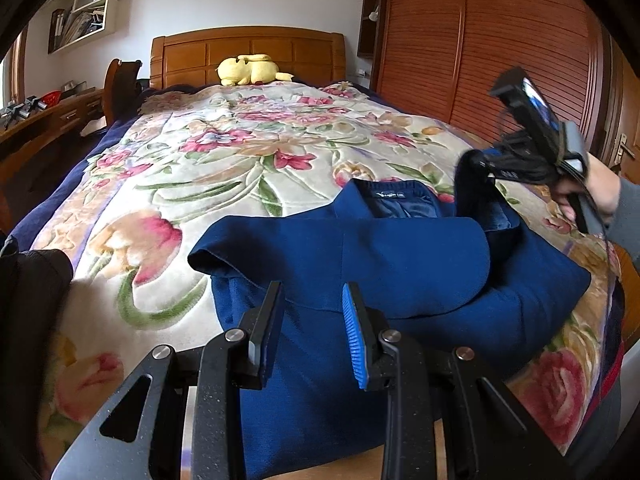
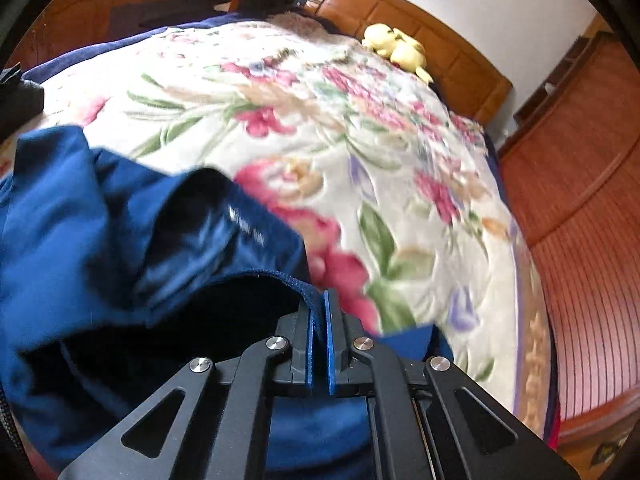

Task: Fold large clothes
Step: 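Lay the hem over the collar and open both tools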

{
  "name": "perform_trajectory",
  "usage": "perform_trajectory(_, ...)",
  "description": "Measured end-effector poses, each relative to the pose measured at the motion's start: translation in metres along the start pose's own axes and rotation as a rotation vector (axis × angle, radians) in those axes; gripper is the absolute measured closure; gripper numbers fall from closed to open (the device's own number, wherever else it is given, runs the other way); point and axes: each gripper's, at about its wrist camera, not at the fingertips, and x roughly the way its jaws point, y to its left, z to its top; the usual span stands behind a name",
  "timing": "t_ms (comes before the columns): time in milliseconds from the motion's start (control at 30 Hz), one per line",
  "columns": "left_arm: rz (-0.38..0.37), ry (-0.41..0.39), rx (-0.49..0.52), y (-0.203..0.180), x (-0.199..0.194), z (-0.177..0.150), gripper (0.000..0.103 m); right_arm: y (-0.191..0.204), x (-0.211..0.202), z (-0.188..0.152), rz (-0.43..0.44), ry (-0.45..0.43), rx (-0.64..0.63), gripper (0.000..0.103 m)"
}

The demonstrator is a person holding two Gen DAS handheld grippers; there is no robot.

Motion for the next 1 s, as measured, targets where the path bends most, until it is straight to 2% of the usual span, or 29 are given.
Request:
perform_trajectory(167,0.003,0.004,-0.013,0.006,0.002,-0.001,0.072,0.014,0.021,0.017,-0.047,-0.011,-0.021,0.098)
perform_trajectory(233,0.003,0.003,-0.016,0.007,0.002,-0.001,0.072,0.016,0.028,0.02,-0.039,-0.004,0.003,0.087)
perform_trajectory(300,0.0,0.005,-0.018,0.008,0.003,-0.002,0.072,0.012,0.028,0.023,-0.007,-0.023,0.057,0.058)
perform_trajectory(367,-0.001,0.008,-0.019,0.007,0.004,-0.002,0.072,0.004,0.023,0.023,0.041,-0.041,0.114,0.048)
perform_trajectory(567,-0.001,0.008,-0.019,0.006,0.005,-0.002,0.072,0.001,-0.004,0.011,0.107,-0.075,0.141,0.048)
perform_trajectory(900,0.002,0.009,-0.021,0.008,0.005,-0.002,0.072,0.044,-0.047,-0.047,0.283,-0.083,0.065,0.047)
perform_trajectory(933,0.002,0.01,-0.021,0.008,0.006,-0.002,0.072,0.046,-0.049,-0.05,0.297,-0.083,0.061,0.046)
perform_trajectory(1000,0.002,0.01,-0.021,0.008,0.006,-0.002,0.072,0.05,-0.054,-0.059,0.33,-0.084,0.058,0.037)
